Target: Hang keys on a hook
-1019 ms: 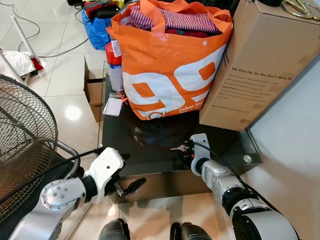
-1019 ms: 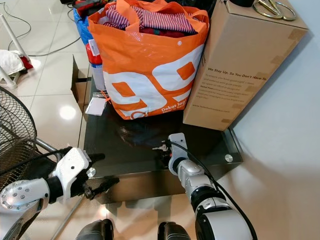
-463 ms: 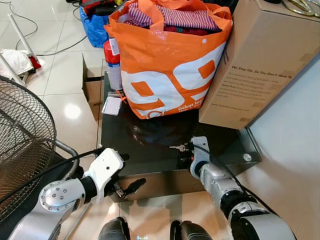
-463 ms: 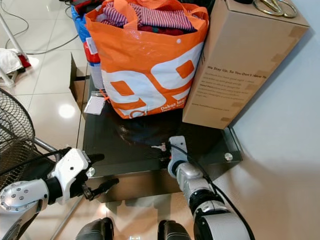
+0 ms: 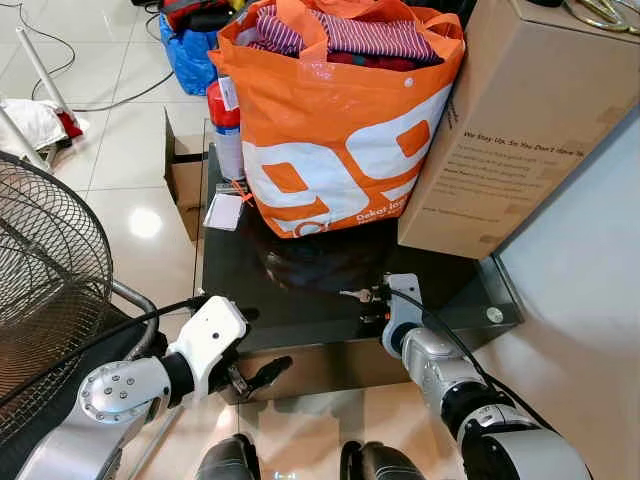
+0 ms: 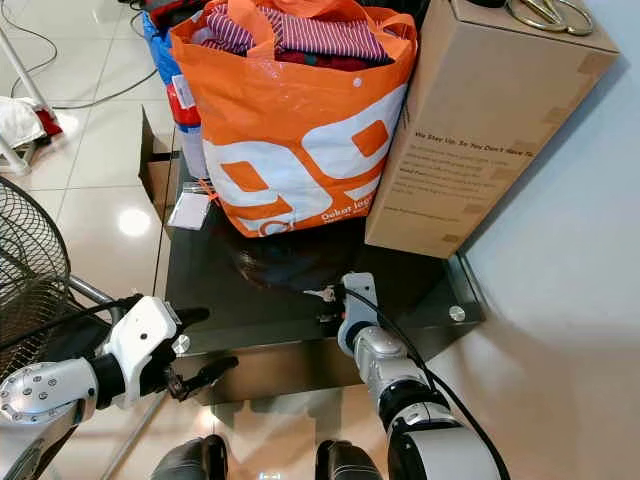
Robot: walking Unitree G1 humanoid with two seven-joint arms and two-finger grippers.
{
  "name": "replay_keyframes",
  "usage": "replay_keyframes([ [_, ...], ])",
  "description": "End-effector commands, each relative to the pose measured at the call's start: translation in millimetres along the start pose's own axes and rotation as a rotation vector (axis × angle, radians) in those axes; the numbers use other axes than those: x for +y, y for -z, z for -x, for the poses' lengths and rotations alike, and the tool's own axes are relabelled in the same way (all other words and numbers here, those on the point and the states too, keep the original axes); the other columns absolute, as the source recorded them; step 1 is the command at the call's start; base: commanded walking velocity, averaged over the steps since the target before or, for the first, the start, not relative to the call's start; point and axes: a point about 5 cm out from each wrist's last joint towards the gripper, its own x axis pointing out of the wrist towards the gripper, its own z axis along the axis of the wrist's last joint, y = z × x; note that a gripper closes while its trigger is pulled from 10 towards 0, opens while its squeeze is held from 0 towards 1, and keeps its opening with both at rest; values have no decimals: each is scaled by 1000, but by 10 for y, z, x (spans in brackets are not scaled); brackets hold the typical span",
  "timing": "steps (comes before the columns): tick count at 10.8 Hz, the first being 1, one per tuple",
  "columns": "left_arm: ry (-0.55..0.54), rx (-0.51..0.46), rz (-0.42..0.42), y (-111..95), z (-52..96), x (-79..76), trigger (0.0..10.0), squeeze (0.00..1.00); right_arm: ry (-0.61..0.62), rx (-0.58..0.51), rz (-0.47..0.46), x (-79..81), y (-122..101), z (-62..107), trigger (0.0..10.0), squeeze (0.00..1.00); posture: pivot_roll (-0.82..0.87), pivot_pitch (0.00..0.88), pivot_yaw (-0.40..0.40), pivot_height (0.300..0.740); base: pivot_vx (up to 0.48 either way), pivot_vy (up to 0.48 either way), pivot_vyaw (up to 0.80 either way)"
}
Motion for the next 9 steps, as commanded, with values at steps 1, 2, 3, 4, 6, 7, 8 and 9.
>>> replay_keyframes([
  [1, 1, -6, -4, -28, 9, -10, 10000, 0, 23, 0, -27, -39, 58, 22, 0, 0, 52, 165, -72, 740, 0, 0, 0],
  [2, 4, -7, -5, -25, -2, -14, 10000, 0, 27, -10, -39, -38, 56, 23, 0, 0, 48, 155, -68, 740, 0, 0, 0],
  [3, -2, -12, -3, -22, -26, -15, 10000, 0, 24, -19, -42, -45, 58, 30, 0, 0, 40, 133, -59, 740, 0, 0, 0],
  [4, -23, -29, 12, -35, -49, -17, 10000, 0, 8, -39, -39, -50, 42, 39, 0, 0, 34, 109, -54, 740, 0, 0, 0],
  [6, -148, -85, 78, -41, -125, 15, 10000, 0, -61, -120, -27, -98, 24, 125, 0, 0, 9, 6, -35, 740, 0, 0, 0],
  [7, -229, -106, 79, -59, -168, 98, 10000, 0, -63, -154, -12, -154, 28, 196, 0, 0, -5, 0, -21, 740, 0, 0, 0],
  [8, -287, -126, 93, -74, -236, 180, 10000, 0, -51, -188, -22, -204, -4, 239, 0, 0, -19, 0, -6, 740, 0, 0, 0],
  [9, -347, -160, 122, -124, -269, 237, 10000, 0, -60, -259, -11, -217, -104, 340, 0, 0, -29, 0, 5, 740, 0, 0, 0],
])
